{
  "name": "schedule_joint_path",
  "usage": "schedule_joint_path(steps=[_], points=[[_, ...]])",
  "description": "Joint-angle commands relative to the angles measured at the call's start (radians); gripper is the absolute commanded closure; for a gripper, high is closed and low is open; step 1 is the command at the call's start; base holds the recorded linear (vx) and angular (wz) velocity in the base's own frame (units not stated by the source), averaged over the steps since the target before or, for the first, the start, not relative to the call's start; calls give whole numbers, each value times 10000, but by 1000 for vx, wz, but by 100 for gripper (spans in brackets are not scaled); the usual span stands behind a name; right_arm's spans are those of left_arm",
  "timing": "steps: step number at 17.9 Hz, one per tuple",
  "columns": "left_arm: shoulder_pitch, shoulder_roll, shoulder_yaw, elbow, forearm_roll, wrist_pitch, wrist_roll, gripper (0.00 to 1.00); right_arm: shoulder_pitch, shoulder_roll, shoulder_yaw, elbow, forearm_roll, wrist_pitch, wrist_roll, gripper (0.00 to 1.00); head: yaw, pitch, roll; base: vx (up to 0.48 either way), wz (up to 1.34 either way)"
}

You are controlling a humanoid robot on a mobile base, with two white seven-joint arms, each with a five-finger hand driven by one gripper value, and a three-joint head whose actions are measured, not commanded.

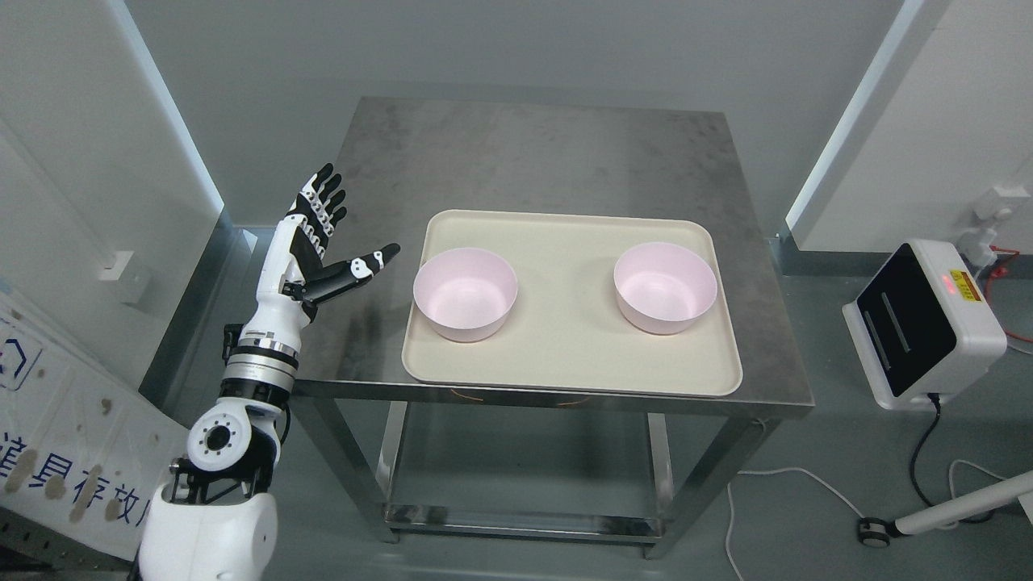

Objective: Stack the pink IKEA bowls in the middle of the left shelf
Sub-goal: 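Reach the left hand toward the pink bowl nearer the robot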

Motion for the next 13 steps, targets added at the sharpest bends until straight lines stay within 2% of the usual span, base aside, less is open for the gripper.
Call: schedule_joint_path(steps=[1, 5, 6, 8, 10, 12, 13], points=[[-52, 174, -108, 21, 0, -31, 1, 0, 0, -175, -92, 0, 77, -6, 5, 0, 0, 0, 0, 0, 0], [-449, 174, -200, 127, 0, -108, -197, 0, 0, -175, -92, 0, 77, -6, 5, 0, 0, 0, 0, 0, 0], [-649, 227, -200, 280, -15, -108, -624, 0, 0, -175, -107, 0, 77, -6, 5, 0, 0, 0, 0, 0, 0], [-1246, 902, -261, 632, -167, -32, -1712, 0, 0, -175, -107, 0, 77, -6, 5, 0, 0, 0, 0, 0, 0], [-1798, 1743, -978, 1442, -1602, -46, -3105, 0, 0, -175, -107, 0, 77, -6, 5, 0, 0, 0, 0, 0, 0], [-2289, 1872, -1273, 1921, -2557, -31, -4076, 0, 0, -175, -92, 0, 77, -6, 5, 0, 0, 0, 0, 0, 0], [-2383, 1765, -1335, 2090, -3214, -31, -4156, 0, 0, -175, -92, 0, 77, -6, 5, 0, 0, 0, 0, 0, 0]])
